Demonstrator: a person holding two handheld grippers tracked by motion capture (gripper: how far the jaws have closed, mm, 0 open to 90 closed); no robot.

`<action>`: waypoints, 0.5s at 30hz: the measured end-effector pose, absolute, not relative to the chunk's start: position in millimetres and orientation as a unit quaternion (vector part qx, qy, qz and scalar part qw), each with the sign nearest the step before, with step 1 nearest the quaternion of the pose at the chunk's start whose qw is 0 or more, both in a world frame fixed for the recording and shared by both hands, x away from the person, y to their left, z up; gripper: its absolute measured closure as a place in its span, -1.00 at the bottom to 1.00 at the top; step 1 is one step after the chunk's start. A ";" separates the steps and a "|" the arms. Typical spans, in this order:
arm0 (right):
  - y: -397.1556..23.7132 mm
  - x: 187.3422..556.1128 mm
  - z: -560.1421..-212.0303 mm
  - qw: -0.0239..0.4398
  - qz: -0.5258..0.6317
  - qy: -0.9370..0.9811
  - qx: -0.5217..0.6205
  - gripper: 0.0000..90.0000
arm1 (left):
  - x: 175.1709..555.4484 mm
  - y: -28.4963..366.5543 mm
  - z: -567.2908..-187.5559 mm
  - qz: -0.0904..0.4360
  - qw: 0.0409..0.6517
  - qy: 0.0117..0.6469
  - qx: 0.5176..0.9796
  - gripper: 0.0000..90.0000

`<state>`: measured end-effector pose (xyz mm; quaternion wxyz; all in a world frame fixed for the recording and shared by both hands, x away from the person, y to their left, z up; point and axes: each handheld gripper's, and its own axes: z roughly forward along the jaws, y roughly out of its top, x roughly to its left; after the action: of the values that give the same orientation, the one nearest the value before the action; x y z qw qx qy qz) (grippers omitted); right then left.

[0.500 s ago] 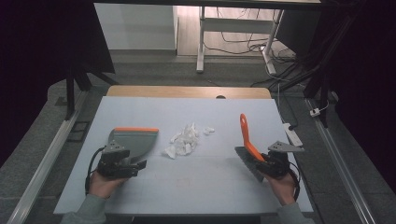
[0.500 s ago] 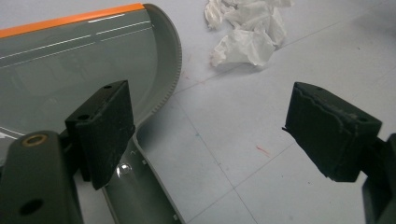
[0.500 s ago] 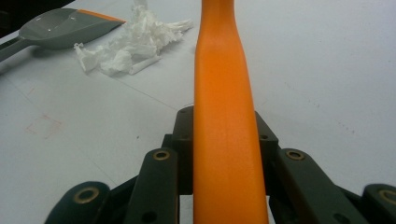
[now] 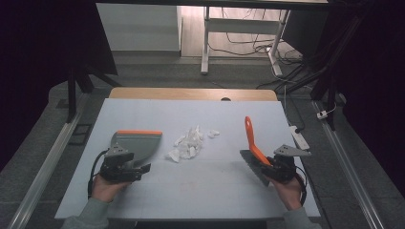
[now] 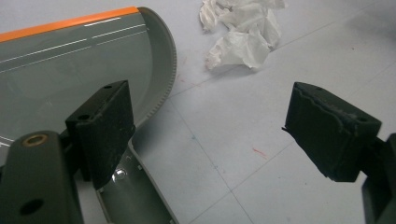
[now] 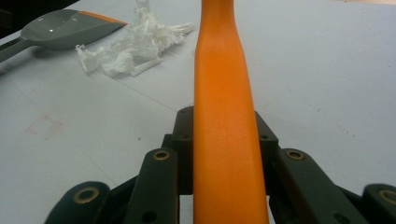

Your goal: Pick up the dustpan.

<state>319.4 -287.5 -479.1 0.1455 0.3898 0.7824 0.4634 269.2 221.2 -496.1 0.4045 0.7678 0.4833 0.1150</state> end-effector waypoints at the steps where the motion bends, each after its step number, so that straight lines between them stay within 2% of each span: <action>1: -287.5 319.3 -479.0 0.146 0.464 0.782 0.389 0.56 | 269.2 221.1 -495.9 0.115 0.405 0.483 0.768 -0.64; 15: -287.0 318.8 -479.3 0.148 0.462 0.783 0.390 0.56 | 269.0 220.1 -494.0 0.119 0.402 0.483 0.769 -0.63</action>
<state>318.8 -287.0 -479.3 0.1480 0.3898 0.7829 0.4617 269.0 220.1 -494.0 0.4020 0.7689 0.4827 0.1191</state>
